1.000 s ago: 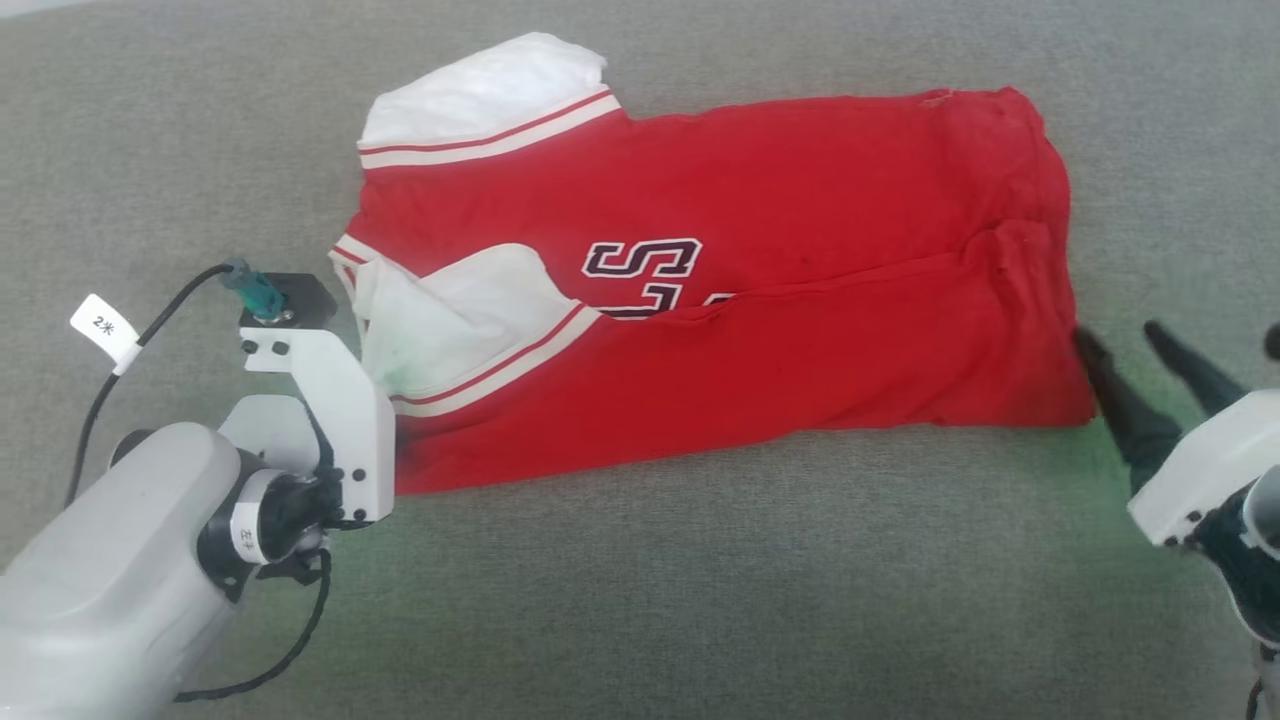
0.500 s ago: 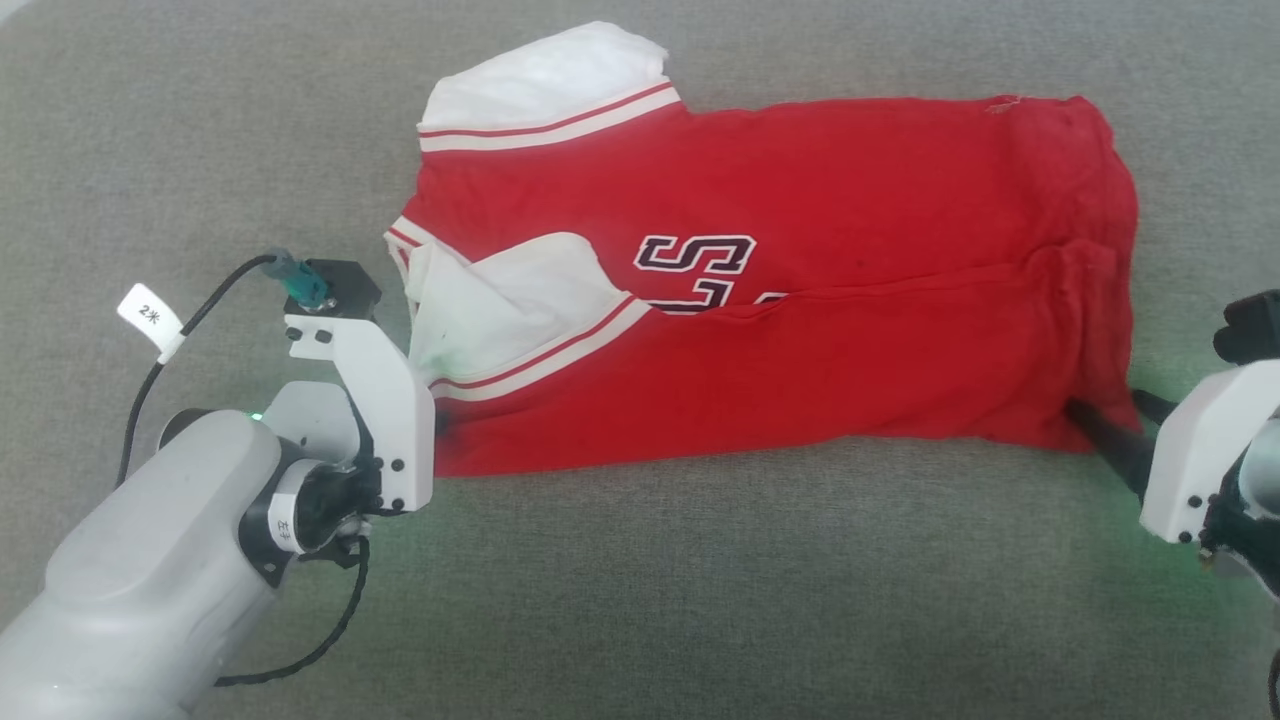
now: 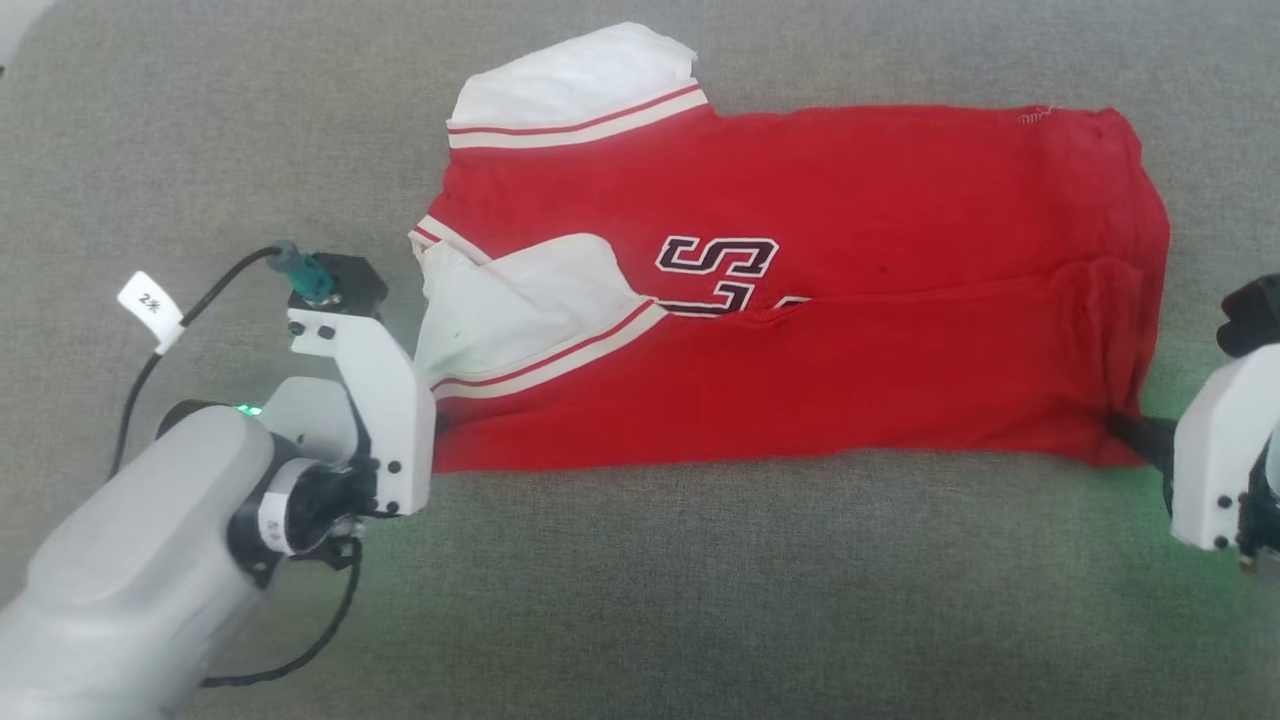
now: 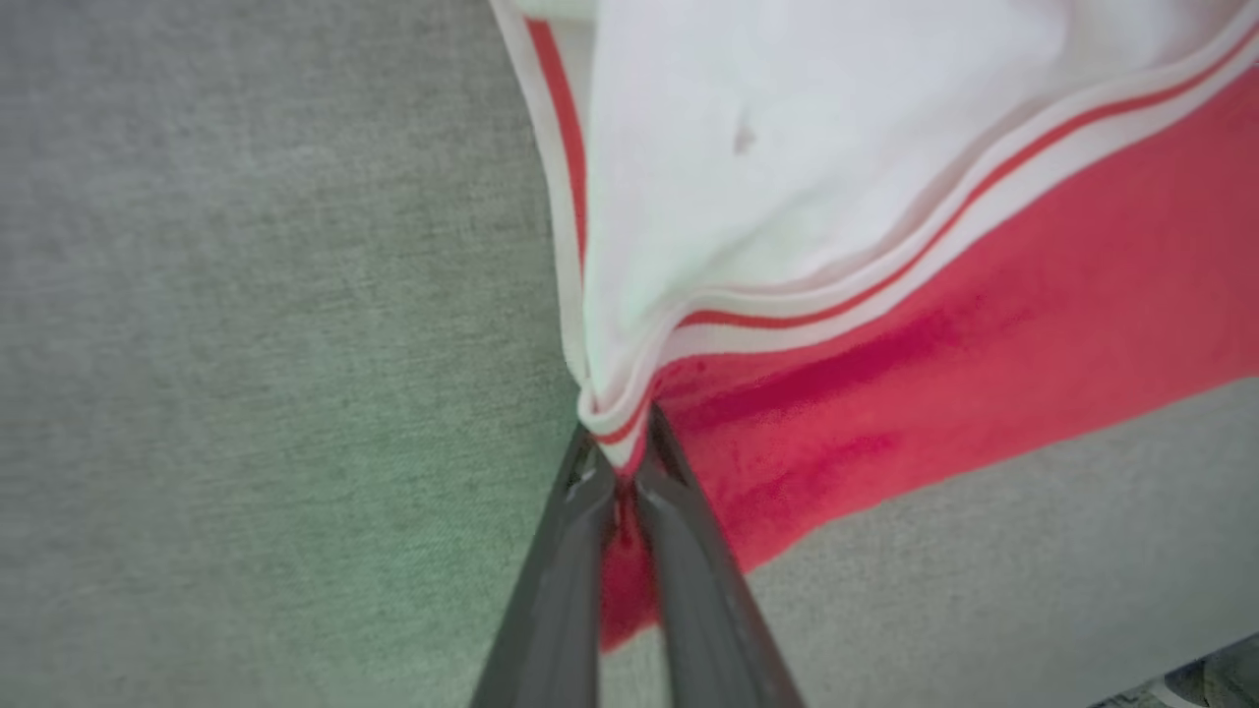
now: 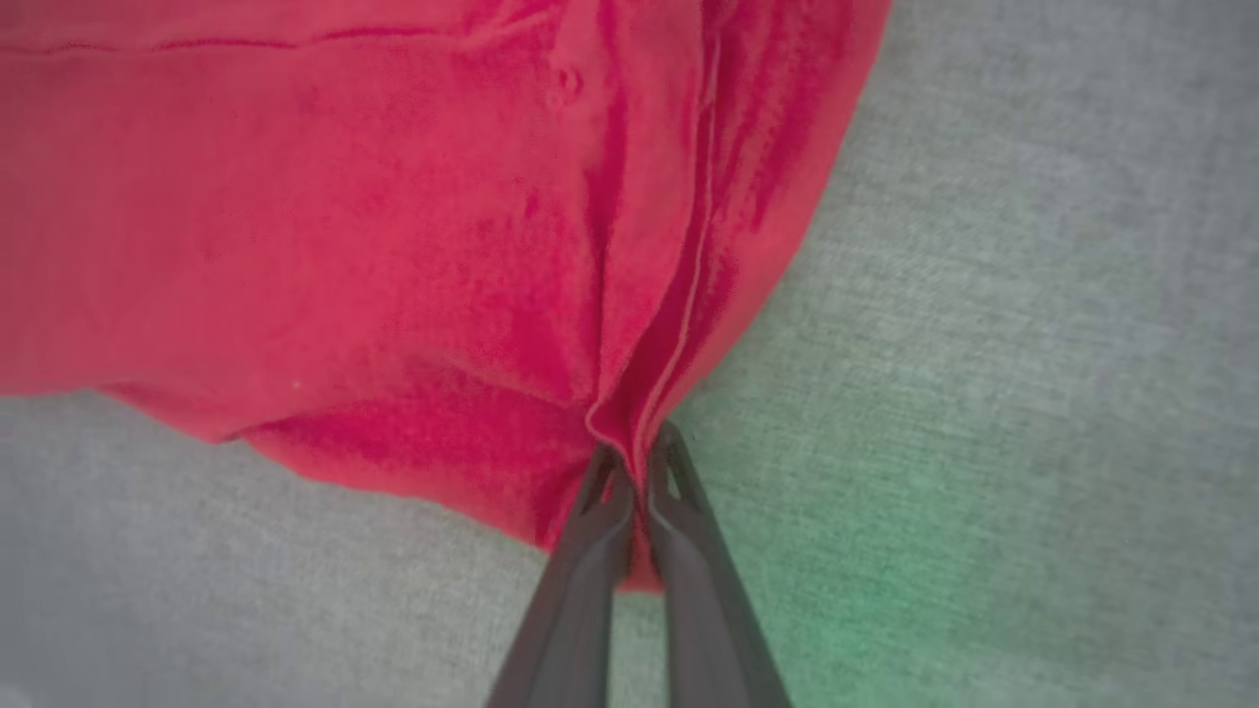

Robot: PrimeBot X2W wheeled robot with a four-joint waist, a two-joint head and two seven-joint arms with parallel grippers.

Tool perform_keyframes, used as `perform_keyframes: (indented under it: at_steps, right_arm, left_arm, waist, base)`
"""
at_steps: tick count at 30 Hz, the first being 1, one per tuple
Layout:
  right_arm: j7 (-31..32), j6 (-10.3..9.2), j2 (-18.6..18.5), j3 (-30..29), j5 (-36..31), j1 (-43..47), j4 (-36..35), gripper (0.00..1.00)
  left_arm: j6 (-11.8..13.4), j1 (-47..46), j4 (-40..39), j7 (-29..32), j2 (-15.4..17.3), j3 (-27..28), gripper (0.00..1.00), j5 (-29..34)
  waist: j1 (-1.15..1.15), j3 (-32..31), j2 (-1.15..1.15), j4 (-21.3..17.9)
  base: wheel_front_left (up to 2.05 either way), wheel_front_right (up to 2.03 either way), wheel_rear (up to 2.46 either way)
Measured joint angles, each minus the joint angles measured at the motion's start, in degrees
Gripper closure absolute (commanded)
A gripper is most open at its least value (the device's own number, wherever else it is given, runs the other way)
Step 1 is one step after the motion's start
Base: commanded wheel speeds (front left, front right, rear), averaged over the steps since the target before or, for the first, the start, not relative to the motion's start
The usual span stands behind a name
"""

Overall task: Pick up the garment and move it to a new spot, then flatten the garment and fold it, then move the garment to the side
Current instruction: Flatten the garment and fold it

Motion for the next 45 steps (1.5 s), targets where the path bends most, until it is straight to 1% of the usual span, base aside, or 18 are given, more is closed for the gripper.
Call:
perform_keyframes:
  at_steps: [1,2,3,9,14,18,23,24,25,26,27,28,32,34,36,40,43,45]
  right_arm:
    - [2.0,0.00,-0.7,-0.2,0.9,1.1,-2.0,1.00]
    - [2.0,0.00,-0.7,-0.2,0.9,1.1,-2.0,1.00]
    - [3.8,0.00,-1.5,-0.5,1.5,2.2,-4.2,1.00]
    - [8.1,0.02,-3.0,-3.1,3.2,6.4,-10.1,1.00]
    - [10.6,0.03,-2.1,-6.1,3.9,11.8,-13.5,1.00]
    - [11.3,0.02,-0.1,-6.8,3.7,15.0,-14.3,1.00]
    - [10.0,0.03,1.4,-5.8,2.7,15.0,-12.2,1.00]
    - [9.5,0.03,1.7,-5.5,2.6,14.6,-11.3,0.83]
    - [8.8,0.03,1.9,-5.0,2.4,14.2,-10.2,0.68]
    - [8.5,0.03,2.0,-4.6,2.1,13.8,-9.4,0.31]
    - [8.0,0.03,2.0,-4.2,2.0,13.3,-8.5,0.00]
    - [7.1,0.05,2.3,-4.0,1.9,13.0,-8.0,0.00]
    - [5.2,0.12,2.9,-2.9,2.4,11.4,-6.9,0.00]
    - [4.1,0.13,3.0,-3.0,2.4,11.2,-6.9,0.00]
    - [3.1,0.11,3.0,-3.7,2.8,11.2,-7.4,0.00]
    - [0.5,0.03,3.3,-5.3,2.8,11.2,-9.7,0.00]
    - [-2.9,0.02,4.0,-6.5,2.8,11.1,-12.1,0.00]
    - [-6.0,0.02,4.5,-6.7,2.5,10.3,-13.4,0.00]
  left_arm:
    - [0.9,0.3,-1.8,0.8,1.4,0.0,1.00,0.0]
    - [0.9,0.3,-1.8,0.8,1.4,0.0,1.00,0.0]
    - [2.1,0.9,-3.9,1.6,2.8,0.1,1.00,0.0]
    - [6.8,4.2,-11.9,3.5,6.9,0.5,1.00,0.0]
    - [10.3,8.1,-17.8,4.2,9.2,0.2,1.00,0.0]
    - [11.5,11.2,-19.0,4.2,9.6,-0.3,1.00,-0.6]
    - [11.8,12.5,-16.6,3.7,8.5,-0.2,1.00,-1.9]
    - [11.4,12.6,-15.6,3.4,8.1,-0.2,1.00,-2.1]
    - [11.0,12.6,-14.5,3.2,7.7,-0.1,0.69,-2.3]
    - [10.5,12.5,-13.6,2.8,7.4,-0.1,0.35,-2.3]
    - [10.1,12.5,-12.8,2.7,7.1,0.0,0.04,-2.3]
    - [9.9,12.4,-12.1,2.6,6.8,0.0,0.00,-2.4]
    - [9.0,11.5,-11.1,2.2,6.4,0.5,0.00,-2.8]
    - [9.0,11.2,-11.5,2.2,7.1,0.7,0.00,-2.7]
    - [9.2,10.7,-12.2,2.2,8.5,1.3,0.00,-2.4]
    - [10.8,9.2,-15.4,3.7,12.6,2.5,0.00,-1.7]
    - [11.6,7.6,-18.1,4.8,14.9,3.4,0.00,-0.5]
    - [11.3,5.9,-19.2,5.3,16.2,3.7,0.00,0.3]
  waist:
    - [0.00,-0.3,0.00,0.0]
    - [0.00,-0.3,0.00,0.0]
    - [0.00,-0.6,0.00,0.0]
    - [0.00,-1.3,0.00,-0.2]
    - [0.00,-1.1,0.00,-0.4]
    - [0.00,-0.6,0.00,-0.7]
    - [0.00,-0.2,0.00,-1.1]
    - [0.00,-0.1,0.00,-1.3]
    - [0.00,-0.1,0.00,-1.4]
    - [0.00,-0.1,0.00,-1.6]
    - [0.00,0.0,0.00,-1.7]
    - [0.00,0.0,0.00,-1.8]
    - [0.00,-0.4,0.00,-2.3]
    - [0.00,-0.7,0.00,-2.5]
    - [0.00,-1.2,0.00,-2.8]
    - [0.00,-1.9,0.00,-3.8]
    - [0.00,-2.2,0.00,-5.0]
    - [0.00,-2.3,0.00,-5.9]
  base:
    - [0.00,0.00,0.00]
    - [0.00,0.00,0.00]
    - [0.00,0.00,0.00]
    - [0.00,0.00,0.00]
    - [0.00,0.00,0.00]
    - [0.00,0.00,0.00]
    - [0.00,0.00,0.00]
    - [0.00,0.00,0.00]
    - [0.00,0.00,0.00]
    - [0.00,0.00,0.00]
    - [0.00,0.00,0.00]
    - [0.00,0.00,0.00]
    - [0.00,0.00,0.00]
    - [0.00,0.00,0.00]
    - [0.00,0.00,0.00]
    - [0.00,0.00,0.00]
    - [0.00,0.00,0.00]
    - [0.00,0.00,0.00]
